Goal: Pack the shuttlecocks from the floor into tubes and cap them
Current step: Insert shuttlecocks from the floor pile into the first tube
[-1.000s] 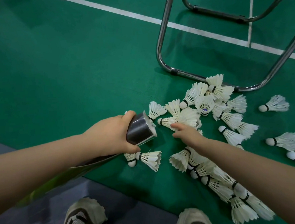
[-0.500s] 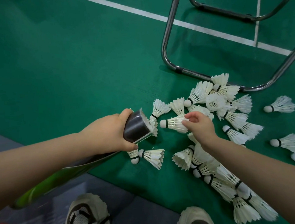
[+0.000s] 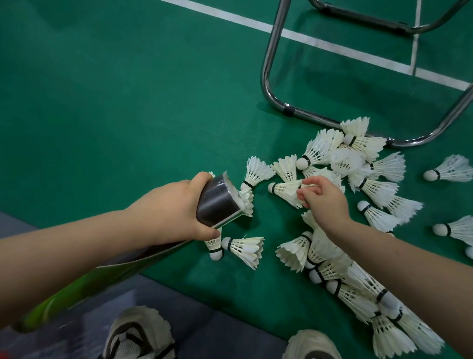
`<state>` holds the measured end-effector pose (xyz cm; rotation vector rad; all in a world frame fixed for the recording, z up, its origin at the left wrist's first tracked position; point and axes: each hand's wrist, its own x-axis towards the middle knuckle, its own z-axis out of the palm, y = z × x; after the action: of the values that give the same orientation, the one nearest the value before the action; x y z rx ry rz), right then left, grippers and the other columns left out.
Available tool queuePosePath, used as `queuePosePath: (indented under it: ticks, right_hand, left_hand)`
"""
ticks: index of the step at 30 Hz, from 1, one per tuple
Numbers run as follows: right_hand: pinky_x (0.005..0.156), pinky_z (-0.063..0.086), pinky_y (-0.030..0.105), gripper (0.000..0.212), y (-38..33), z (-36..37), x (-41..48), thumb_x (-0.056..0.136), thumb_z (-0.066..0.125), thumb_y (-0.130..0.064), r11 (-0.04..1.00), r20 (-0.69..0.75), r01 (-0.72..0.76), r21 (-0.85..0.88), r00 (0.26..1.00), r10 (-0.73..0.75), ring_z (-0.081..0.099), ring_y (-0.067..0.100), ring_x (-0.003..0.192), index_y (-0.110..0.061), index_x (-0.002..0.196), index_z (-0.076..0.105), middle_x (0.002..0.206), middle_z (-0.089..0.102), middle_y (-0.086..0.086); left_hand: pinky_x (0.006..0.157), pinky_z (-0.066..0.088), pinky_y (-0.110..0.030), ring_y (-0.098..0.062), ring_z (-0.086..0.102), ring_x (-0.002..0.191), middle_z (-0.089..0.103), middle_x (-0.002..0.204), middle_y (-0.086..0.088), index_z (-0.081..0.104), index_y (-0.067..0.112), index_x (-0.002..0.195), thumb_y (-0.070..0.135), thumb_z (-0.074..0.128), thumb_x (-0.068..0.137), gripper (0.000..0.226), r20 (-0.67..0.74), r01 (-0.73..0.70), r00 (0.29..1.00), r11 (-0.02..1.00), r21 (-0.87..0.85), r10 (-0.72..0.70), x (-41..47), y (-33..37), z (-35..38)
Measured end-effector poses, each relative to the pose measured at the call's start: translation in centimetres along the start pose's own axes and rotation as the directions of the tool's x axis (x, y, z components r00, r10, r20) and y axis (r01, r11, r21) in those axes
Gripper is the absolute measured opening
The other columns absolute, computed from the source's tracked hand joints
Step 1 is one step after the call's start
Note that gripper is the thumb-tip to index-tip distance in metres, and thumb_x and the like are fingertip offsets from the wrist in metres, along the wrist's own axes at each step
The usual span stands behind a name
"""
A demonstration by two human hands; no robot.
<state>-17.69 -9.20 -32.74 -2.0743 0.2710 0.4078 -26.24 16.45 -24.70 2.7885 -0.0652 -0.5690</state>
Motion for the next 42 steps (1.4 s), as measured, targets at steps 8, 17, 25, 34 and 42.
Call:
queuePosePath:
  ticks: [8,17,25,34,42]
  right_hand:
    - [0.063,0.042,0.024,0.041,-0.6,1.1,0.0,0.086,0.053,-0.006,0.939,0.215,0.102,-0.329,0.976,-0.031,0.053,0.016,0.09,-0.025,0.123,0.05,0.115,0.05,0.006]
    - [0.061,0.042,0.021,0.028,-1.7,1.2,-0.9,0.09,0.055,-0.017,0.971,0.247,0.14,-0.192,0.965,-0.091,0.052,0.007,0.07,-0.019,0.117,0.064,0.097,0.064,-0.004]
    - [0.056,0.036,0.025,0.023,-6.5,1.4,-5.2,0.089,0.05,-0.003,0.912,-0.018,0.294,0.285,0.953,-0.302,0.042,0.007,0.06,-0.023,0.08,0.058,0.071,0.052,-0.005]
    - [0.074,0.043,0.018,0.019,-7.7,2.9,-9.0,0.096,0.046,-0.022,0.922,0.302,0.348,0.168,0.872,-0.384,0.054,-0.006,0.076,-0.033,0.111,0.042,0.082,0.059,-0.017]
    - [0.078,0.045,0.026,0.028,-6.9,3.2,-9.6,0.069,0.053,-0.014,0.955,0.583,0.208,0.211,0.757,-0.294,0.056,0.008,0.084,-0.019,0.094,0.065,0.092,0.066,0.009]
  left_hand:
    - [0.072,0.05,-0.035,-0.018,0.056,0.082,0.058,0.1,0.003,0.026,0.029,0.124,0.062,0.07,0.063,0.082,0.01,-0.003,1.0,1.0,0.01,0.003,0.1,0.0,0.0]
    - [0.073,0.049,-0.035,-0.02,0.057,0.084,0.059,0.101,0.002,0.026,0.029,0.123,0.062,0.07,0.061,0.083,0.01,0.02,1.0,1.0,0.005,-0.02,-0.2,-0.6,0.3]
    - [0.069,0.049,-0.034,-0.019,0.057,0.08,0.058,0.096,0.002,0.029,0.028,0.12,0.06,0.07,0.063,0.078,0.022,-0.002,1.0,1.0,0.006,0.002,-0.2,0.1,0.1]
    - [0.07,0.049,-0.034,-0.02,0.056,0.078,0.058,0.094,0.001,0.03,0.028,0.119,0.06,0.071,0.06,0.079,0.034,-0.024,0.999,1.0,-0.009,0.024,-0.3,0.9,0.0]
    - [0.067,0.049,-0.034,-0.018,0.056,0.076,0.057,0.091,0.004,0.032,0.027,0.116,0.058,0.071,0.061,0.074,0.021,-0.051,0.998,0.999,0.003,0.051,-0.4,1.2,-0.2]
